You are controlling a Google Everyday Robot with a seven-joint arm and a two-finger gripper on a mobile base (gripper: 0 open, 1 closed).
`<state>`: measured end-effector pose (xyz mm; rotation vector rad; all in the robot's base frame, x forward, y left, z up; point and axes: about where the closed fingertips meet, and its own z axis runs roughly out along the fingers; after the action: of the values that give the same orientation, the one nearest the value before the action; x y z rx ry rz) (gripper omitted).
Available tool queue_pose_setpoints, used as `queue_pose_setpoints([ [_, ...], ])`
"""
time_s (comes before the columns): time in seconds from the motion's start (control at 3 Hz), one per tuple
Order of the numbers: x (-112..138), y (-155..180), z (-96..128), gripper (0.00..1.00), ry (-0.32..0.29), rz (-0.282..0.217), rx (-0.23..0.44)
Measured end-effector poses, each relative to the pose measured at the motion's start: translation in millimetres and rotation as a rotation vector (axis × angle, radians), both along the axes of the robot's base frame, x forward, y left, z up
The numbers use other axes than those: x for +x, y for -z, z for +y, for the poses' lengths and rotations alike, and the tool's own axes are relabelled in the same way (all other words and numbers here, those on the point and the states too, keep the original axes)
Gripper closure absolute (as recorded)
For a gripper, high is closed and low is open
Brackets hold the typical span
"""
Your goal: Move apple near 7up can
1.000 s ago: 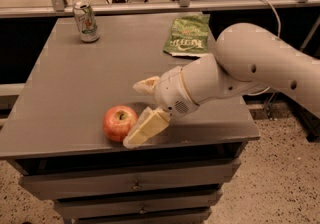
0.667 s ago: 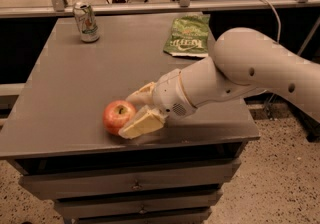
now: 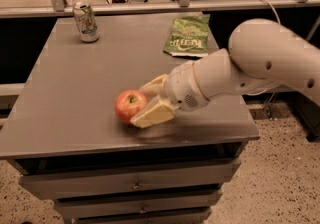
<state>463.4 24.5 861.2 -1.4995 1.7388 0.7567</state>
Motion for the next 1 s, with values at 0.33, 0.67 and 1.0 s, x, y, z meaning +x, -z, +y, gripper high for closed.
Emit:
queue_pose_setpoints([
  [0.33,44.7,-52.2,-56.9,1.0,0.097,-0.127,-0.064],
  [0.67,40.5,-52.5,-48.1,1.0,0.086,-0.125,-0.048],
  [1.0,44.9,-54.8,-44.2,1.0,0.088,-0.135,-0.033],
])
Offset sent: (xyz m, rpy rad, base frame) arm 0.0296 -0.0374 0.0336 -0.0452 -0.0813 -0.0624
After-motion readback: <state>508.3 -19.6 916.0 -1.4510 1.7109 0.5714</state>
